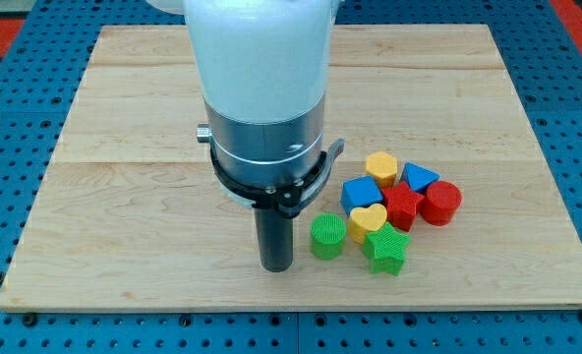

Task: Push the green star into heart

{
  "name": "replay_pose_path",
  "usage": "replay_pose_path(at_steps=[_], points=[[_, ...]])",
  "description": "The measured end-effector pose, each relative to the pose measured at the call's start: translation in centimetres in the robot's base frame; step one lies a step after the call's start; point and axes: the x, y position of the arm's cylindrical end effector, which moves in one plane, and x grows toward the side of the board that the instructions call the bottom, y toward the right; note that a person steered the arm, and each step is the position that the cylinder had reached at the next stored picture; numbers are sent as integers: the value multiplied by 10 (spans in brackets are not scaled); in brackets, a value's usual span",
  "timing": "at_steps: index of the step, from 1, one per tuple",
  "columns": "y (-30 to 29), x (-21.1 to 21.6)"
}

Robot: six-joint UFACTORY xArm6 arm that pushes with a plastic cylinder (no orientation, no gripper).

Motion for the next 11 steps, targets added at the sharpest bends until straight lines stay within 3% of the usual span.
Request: replay_pose_path(at_steps=[2,4,8,11], points=[[23,24],[85,42],[104,30],[104,-5]])
